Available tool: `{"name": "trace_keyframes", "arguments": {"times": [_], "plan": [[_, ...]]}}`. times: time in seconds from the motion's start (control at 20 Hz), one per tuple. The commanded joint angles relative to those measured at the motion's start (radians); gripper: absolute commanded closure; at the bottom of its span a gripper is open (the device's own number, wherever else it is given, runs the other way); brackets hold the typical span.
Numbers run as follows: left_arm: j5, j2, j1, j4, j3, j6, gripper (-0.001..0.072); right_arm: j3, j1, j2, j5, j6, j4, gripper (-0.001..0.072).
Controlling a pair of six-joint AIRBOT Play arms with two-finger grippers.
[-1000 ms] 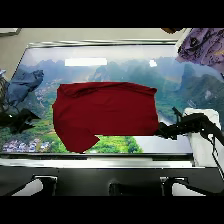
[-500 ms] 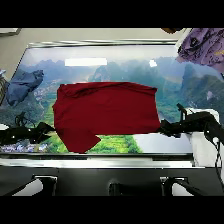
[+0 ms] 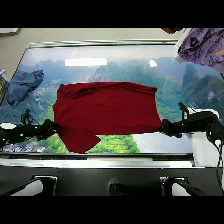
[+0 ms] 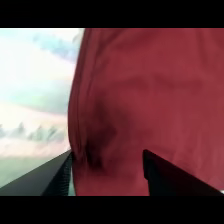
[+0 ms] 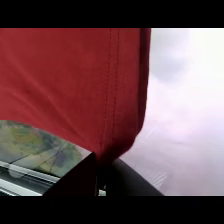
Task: Fold the clothes and pants, and hang the long-sleeved shirts on hangers.
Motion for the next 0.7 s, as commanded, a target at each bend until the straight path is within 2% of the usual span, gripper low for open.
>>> {"name": "trace_keyframes", "arguments": {"times": [0.0,0.05,0.1,0.15,0.3,0.4,0.55,0.65], "plan": [[0.047,-0.039,-0.029,-0.003,-0.002,0.002,0.0369,0.001,0.001,0.002,-0.013,0.003,0.0,0.0685],[0.048,-0.042,-0.029,-0.009,-0.002,0.003,0.0555,0.001,0.001,0.002,-0.013,0.01,0.001,0.0685],[0.047,-0.041,-0.029,-0.01,0.003,0.003,0.0644,0.001,0.001,0.003,-0.014,0.009,0.005,0.0685],[0.035,-0.04,-0.029,-0.011,0.018,0.011,0.0685,0.003,0.002,0.007,-0.016,0.006,0.014,0.0685],[-0.014,-0.037,-0.042,-0.017,0.121,0.024,0.0688,0.079,0.068,0.01,-0.009,-0.024,0.01,0.0686],[-0.031,-0.029,-0.072,-0.016,0.243,0.006,0.0689,0.182,0.127,0.01,0.043,0.018,-0.018,0.0687],[-0.039,-0.026,-0.126,0.003,0.518,-0.034,0.0689,0.425,0.194,0.009,0.107,0.09,-0.118,0.0687],[-0.063,-0.026,-0.163,0.094,0.753,-0.093,0.069,0.624,0.214,0.009,0.121,0.121,-0.196,0.0687]]}}
